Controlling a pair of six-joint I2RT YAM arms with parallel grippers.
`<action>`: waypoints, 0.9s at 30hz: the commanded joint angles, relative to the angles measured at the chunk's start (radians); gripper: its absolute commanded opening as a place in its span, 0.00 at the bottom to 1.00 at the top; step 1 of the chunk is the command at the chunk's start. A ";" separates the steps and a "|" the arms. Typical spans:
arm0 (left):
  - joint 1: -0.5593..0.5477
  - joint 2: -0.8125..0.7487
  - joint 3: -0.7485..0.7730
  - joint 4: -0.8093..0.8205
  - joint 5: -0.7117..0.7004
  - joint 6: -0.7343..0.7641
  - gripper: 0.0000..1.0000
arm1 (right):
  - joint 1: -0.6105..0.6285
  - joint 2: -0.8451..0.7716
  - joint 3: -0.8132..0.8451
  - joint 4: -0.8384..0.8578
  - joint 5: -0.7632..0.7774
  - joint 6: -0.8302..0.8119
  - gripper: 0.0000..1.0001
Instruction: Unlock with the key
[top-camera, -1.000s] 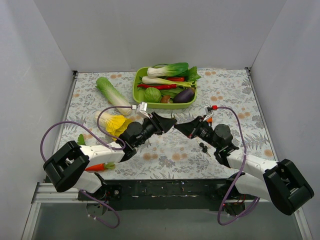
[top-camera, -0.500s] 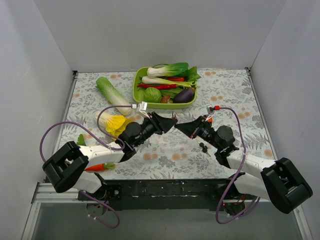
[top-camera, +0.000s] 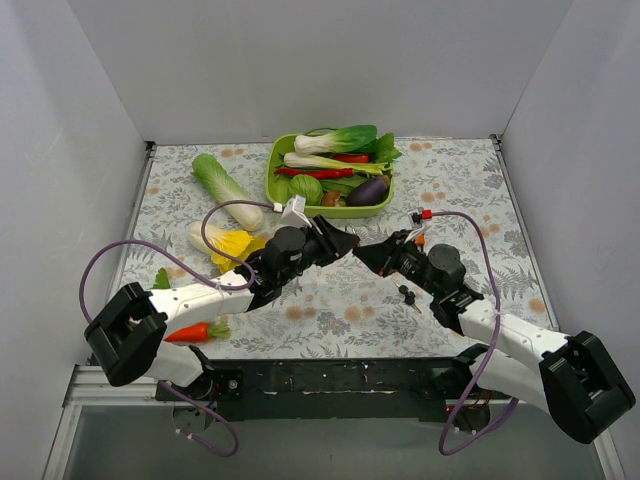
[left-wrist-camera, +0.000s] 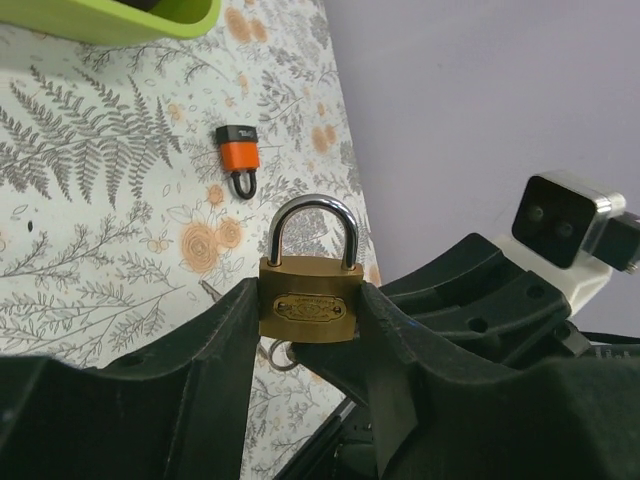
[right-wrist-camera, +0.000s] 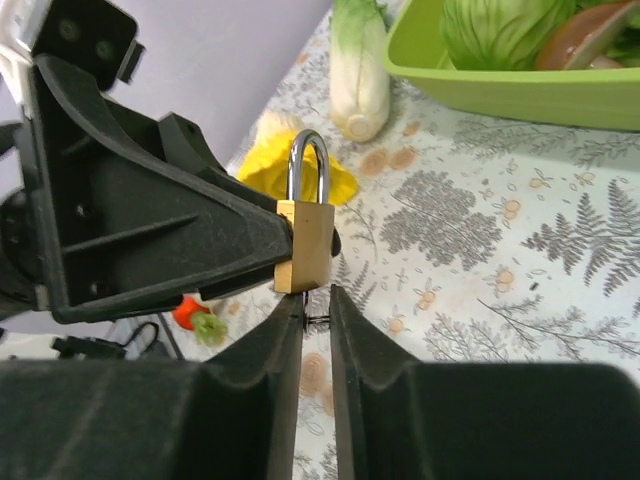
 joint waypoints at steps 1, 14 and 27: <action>-0.048 -0.008 0.088 -0.195 0.022 -0.083 0.00 | 0.025 -0.014 0.075 -0.087 0.106 -0.140 0.27; -0.048 -0.003 0.099 -0.238 0.010 -0.085 0.00 | 0.058 -0.090 0.099 -0.245 0.214 -0.278 0.40; -0.048 -0.009 0.097 -0.246 0.014 -0.062 0.00 | 0.059 -0.092 0.107 -0.207 0.156 -0.305 0.49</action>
